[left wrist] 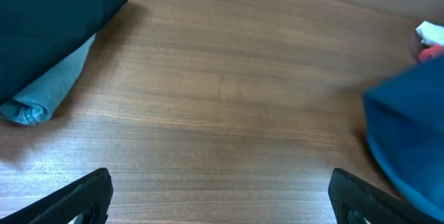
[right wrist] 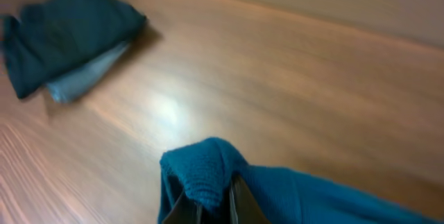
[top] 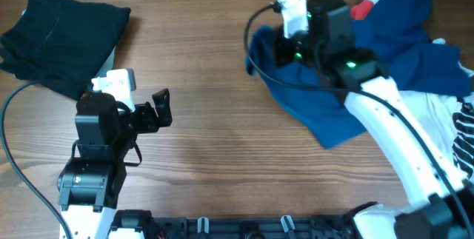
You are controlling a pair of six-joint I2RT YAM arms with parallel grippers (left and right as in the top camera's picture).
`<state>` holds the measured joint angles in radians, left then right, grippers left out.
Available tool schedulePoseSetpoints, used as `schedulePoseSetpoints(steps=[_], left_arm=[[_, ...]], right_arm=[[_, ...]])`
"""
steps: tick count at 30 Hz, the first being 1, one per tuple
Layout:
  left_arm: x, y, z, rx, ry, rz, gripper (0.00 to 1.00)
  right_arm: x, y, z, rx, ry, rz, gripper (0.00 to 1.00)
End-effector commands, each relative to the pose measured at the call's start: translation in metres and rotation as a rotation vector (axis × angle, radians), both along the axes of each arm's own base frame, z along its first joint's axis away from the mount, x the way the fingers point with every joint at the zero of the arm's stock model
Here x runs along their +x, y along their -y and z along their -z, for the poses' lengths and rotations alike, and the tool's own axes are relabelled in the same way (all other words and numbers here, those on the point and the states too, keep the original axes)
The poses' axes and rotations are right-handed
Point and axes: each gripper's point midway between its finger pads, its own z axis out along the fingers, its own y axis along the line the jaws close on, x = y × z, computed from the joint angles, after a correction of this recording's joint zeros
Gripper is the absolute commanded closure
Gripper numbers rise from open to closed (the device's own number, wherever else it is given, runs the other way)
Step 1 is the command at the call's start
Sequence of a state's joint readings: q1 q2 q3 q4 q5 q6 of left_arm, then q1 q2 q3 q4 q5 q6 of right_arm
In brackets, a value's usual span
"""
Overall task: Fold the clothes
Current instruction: 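Pull the teal polo with the right gripper leftward across the table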
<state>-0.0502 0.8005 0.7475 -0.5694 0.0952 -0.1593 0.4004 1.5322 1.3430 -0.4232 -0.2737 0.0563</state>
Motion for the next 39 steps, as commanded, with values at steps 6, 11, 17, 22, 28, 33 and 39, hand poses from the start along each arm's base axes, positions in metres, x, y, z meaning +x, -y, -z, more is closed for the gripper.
schedulePoseSetpoints(steps=[6,11,17,22,28,33,39], left_arm=[[0.002,-0.001,-0.008,-0.013,0.017,-0.009,0.0],[0.004,-0.001,-0.011,-0.032,0.03,-0.021,0.0],[0.016,0.011,-0.018,-0.148,0.054,-0.02,0.0],[0.03,0.046,-0.003,-0.199,0.003,0.099,0.0],[0.054,0.111,0.037,-0.19,-0.071,0.266,0.0],[0.072,0.164,0.085,-0.212,-0.126,0.351,0.0],[0.089,0.186,0.154,-0.18,-0.183,0.356,0.0]], right_arm=[[0.002,-0.002,0.023,-0.062,-0.064,0.08,0.65],[0.011,0.076,0.009,-0.154,-0.046,0.466,0.14],[-0.008,0.136,-0.036,-0.123,0.009,0.588,0.01],[-0.036,0.19,-0.027,-0.125,-0.11,0.742,0.0],[-0.06,0.226,-0.003,-0.14,-0.264,0.819,0.0],[-0.07,0.234,0.005,-0.161,-0.312,0.837,0.0],[-0.078,0.234,0.01,-0.18,-0.348,0.834,0.0]])
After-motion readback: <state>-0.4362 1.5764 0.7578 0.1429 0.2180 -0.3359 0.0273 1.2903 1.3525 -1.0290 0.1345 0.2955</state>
